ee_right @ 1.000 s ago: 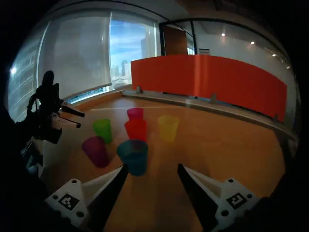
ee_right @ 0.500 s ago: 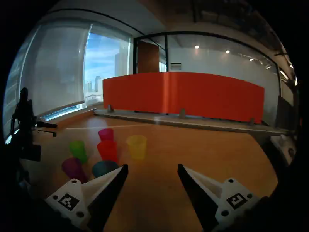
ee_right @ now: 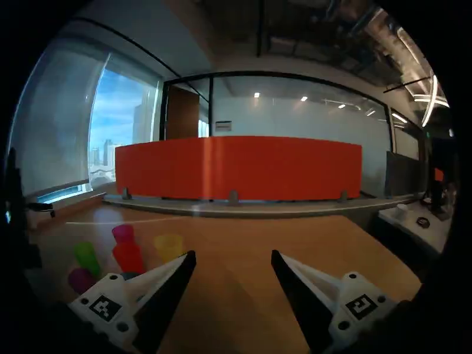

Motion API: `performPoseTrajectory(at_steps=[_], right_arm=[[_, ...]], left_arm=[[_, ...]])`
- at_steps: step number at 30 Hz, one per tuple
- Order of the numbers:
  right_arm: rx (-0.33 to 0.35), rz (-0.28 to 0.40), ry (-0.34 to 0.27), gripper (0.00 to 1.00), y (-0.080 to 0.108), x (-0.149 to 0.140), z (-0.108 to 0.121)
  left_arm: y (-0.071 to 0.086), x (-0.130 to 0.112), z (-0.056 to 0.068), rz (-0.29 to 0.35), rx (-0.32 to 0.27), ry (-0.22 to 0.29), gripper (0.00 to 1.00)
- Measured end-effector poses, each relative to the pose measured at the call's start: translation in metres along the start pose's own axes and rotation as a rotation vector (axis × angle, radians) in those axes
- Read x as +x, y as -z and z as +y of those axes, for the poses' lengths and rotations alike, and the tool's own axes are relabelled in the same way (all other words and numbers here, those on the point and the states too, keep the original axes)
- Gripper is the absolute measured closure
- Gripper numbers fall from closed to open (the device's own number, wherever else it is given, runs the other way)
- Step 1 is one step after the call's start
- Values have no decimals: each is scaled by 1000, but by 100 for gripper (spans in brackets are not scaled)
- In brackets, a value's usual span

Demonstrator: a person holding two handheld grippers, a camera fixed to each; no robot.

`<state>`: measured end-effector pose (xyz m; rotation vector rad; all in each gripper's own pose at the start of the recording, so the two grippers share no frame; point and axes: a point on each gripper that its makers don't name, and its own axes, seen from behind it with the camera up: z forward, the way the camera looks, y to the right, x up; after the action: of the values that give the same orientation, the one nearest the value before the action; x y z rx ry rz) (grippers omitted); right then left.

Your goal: Pour water

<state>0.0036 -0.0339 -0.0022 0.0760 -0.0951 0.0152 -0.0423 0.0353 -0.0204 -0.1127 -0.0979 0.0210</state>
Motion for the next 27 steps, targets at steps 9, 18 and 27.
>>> performPoseTrajectory(at_steps=[9,18,27], right_arm=[[-91,56,14,1,4,8,10],[-100,69,-7,1,4,11,9],[-136,81,16,1,8,14,21]], left_arm=[[1,12,-3,63,76,35,0],[0,24,1,121,106,77,0],[-5,11,5,138,155,24,0]])
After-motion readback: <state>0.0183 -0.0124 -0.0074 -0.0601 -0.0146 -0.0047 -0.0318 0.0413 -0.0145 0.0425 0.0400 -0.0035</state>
